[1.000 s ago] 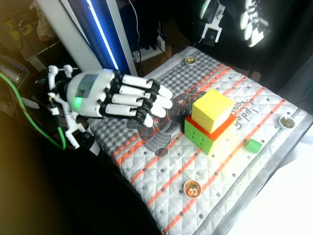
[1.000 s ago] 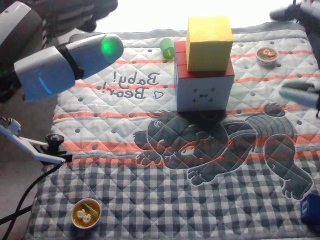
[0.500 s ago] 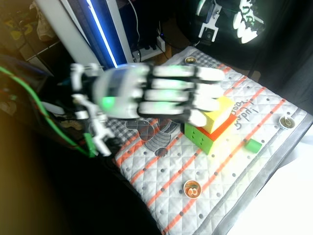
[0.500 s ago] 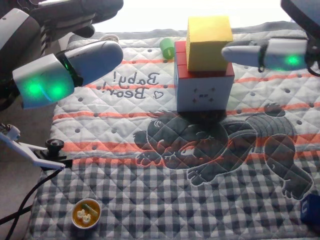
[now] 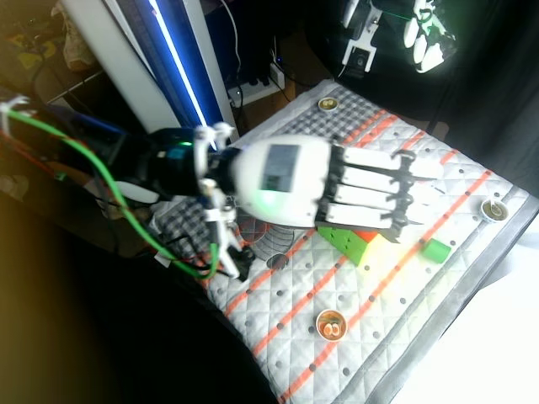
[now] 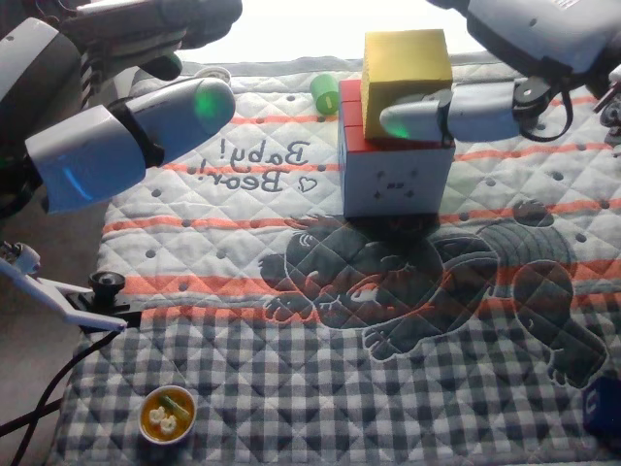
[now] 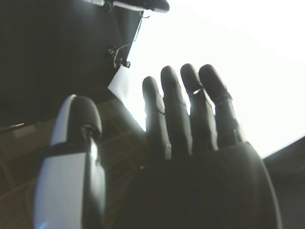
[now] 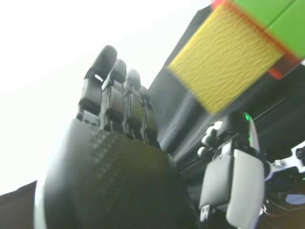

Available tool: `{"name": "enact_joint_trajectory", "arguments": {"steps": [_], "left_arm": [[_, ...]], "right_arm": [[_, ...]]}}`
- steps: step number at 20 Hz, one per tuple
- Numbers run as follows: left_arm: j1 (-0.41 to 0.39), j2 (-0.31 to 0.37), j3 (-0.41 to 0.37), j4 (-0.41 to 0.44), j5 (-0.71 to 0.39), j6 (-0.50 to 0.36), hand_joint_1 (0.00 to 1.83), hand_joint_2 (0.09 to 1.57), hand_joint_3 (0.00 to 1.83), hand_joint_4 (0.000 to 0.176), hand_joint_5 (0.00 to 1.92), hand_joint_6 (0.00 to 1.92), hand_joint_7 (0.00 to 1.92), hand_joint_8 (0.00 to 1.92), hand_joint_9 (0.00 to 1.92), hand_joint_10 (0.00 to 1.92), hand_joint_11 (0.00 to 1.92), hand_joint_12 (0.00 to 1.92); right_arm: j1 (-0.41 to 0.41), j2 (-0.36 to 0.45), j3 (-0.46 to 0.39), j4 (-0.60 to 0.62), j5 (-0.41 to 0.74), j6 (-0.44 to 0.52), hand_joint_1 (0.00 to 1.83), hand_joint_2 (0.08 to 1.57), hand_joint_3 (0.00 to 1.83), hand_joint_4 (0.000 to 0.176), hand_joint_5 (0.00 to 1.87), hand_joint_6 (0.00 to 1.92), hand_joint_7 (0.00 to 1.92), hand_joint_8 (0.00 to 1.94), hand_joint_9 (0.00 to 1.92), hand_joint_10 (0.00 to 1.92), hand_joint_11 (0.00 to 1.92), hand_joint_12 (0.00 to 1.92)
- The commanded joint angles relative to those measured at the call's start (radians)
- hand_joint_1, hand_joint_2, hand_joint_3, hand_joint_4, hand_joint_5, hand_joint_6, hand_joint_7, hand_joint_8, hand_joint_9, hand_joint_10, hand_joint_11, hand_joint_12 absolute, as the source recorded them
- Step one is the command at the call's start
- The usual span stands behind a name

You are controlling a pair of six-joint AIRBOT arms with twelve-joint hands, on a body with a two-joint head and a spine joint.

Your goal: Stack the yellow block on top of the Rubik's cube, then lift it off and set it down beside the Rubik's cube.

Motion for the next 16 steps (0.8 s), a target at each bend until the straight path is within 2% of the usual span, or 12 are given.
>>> {"name": "enact_joint_trajectory", "arguments": {"steps": [1, 3, 5, 6, 7, 8, 9, 10, 11, 12, 13, 16], "left_arm": [[-0.009, 0.005, -0.006, 0.023, 0.132, -0.011, 0.71, 1.12, 0.0, 0.0, 0.68, 0.03, 0.59, 0.0, 0.26, 0.65, 0.0, 1.56], [-0.01, 0.004, -0.006, 0.025, 0.133, -0.011, 0.76, 1.12, 0.0, 0.014, 0.68, 0.02, 0.59, 0.0, 0.26, 0.59, 0.0, 1.49], [-0.01, 0.004, -0.008, 0.026, 0.134, -0.011, 0.77, 1.12, 0.0, 0.014, 0.69, 0.02, 0.59, 0.0, 0.26, 0.58, 0.0, 1.46], [-0.01, 0.004, -0.008, 0.027, 0.136, -0.011, 0.79, 1.13, 0.0, 0.012, 0.7, 0.02, 0.61, 0.01, 0.29, 0.56, 0.0, 1.43], [-0.01, 0.004, -0.009, 0.027, 0.136, -0.011, 0.8, 1.14, 0.0, 0.014, 0.71, 0.03, 0.61, 0.01, 0.29, 0.56, 0.0, 1.44], [-0.009, 0.004, -0.009, 0.027, 0.137, -0.011, 0.79, 1.14, 0.0, 0.016, 0.71, 0.03, 0.6, 0.01, 0.28, 0.55, 0.0, 1.44], [-0.009, 0.004, -0.009, 0.026, 0.138, -0.011, 0.8, 1.14, 0.0, 0.015, 0.71, 0.03, 0.6, 0.01, 0.28, 0.55, 0.0, 1.45], [-0.009, 0.004, -0.009, 0.026, 0.138, -0.011, 0.81, 1.15, 0.01, 0.013, 0.71, 0.02, 0.6, 0.0, 0.29, 0.55, 0.0, 1.45], [-0.008, 0.004, -0.01, 0.025, 0.139, -0.011, 0.82, 1.15, 0.01, 0.009, 0.71, 0.02, 0.6, 0.01, 0.29, 0.55, 0.0, 1.44], [-0.008, 0.003, -0.01, 0.024, 0.139, -0.011, 0.81, 1.15, 0.0, 0.018, 0.7, 0.02, 0.6, 0.0, 0.29, 0.54, 0.0, 1.42], [-0.007, 0.003, -0.01, 0.022, 0.139, -0.011, 0.81, 1.16, 0.0, 0.013, 0.7, 0.02, 0.6, 0.0, 0.29, 0.54, 0.0, 1.41], [-0.001, 0.003, -0.011, 0.016, 0.144, -0.011, 0.81, 1.17, 0.0, 0.0, 0.7, 0.02, 0.6, 0.0, 0.3, 0.56, 0.0, 1.39]], "right_arm": [[0.017, -0.001, 0.006, -0.002, 0.107, 0.003, 0.6, 0.97, 0.01, 0.0, 0.13, 0.0, 0.31, 0.01, 0.25, 0.21, 0.0, 1.21], [0.016, -0.004, 0.01, -0.002, 0.093, 0.003, 0.59, 0.94, 0.0, 0.0, 0.07, 0.0, 0.3, 0.0, 0.24, 0.21, 0.0, 1.26], [0.016, -0.005, 0.012, -0.002, 0.088, 0.003, 0.6, 0.92, 0.0, 0.0, 0.08, 0.0, 0.36, 0.02, 0.3, 0.25, 0.0, 1.35], [0.016, -0.006, 0.013, -0.002, 0.085, 0.003, 0.78, 1.08, 0.0, 0.0, 0.07, 0.0, 0.53, 0.04, 0.39, 0.55, 0.0, 1.62], [0.016, -0.006, 0.014, -0.002, 0.084, 0.003, 0.96, 1.14, 0.01, 0.0, 0.21, 0.03, 0.68, 0.36, 0.43, 1.14, 0.12, 1.86], [0.016, -0.006, 0.014, -0.002, 0.084, 0.003, 1.07, 1.16, 0.0, 0.0, 0.31, 0.03, 0.66, 0.93, 0.5, 1.54, 0.32, 1.91], [0.016, -0.006, 0.014, -0.002, 0.084, 0.003, 1.26, 1.19, 0.01, 0.0, 0.38, 0.04, 0.76, 1.26, 0.55, 1.74, 0.47, 1.92], [0.017, -0.007, 0.015, -0.002, 0.084, 0.003, 1.31, 1.2, 0.01, 0.0, 0.37, 0.03, 0.78, 1.33, 0.41, 1.63, 0.09, 1.92], [0.017, -0.007, 0.016, -0.002, 0.084, 0.004, 1.31, 1.21, 0.01, 0.0, 0.4, 0.03, 0.77, 1.36, 0.41, 1.61, 0.04, 1.92], [0.017, -0.007, 0.016, -0.002, 0.084, 0.006, 1.33, 1.19, 0.0, 0.0, 0.44, 0.04, 0.81, 1.3, 0.42, 1.4, 0.01, 1.67], [0.017, -0.007, 0.017, -0.002, 0.085, 0.009, 1.44, 1.21, 0.0, 0.0, 0.5, 0.07, 0.86, 1.31, 0.52, 1.52, 0.0, 1.36], [0.017, -0.007, 0.022, -0.001, 0.097, 0.029, 1.47, 1.22, 0.0, 0.0, 0.52, 0.08, 0.83, 1.38, 0.55, 1.54, 0.0, 1.41]]}}
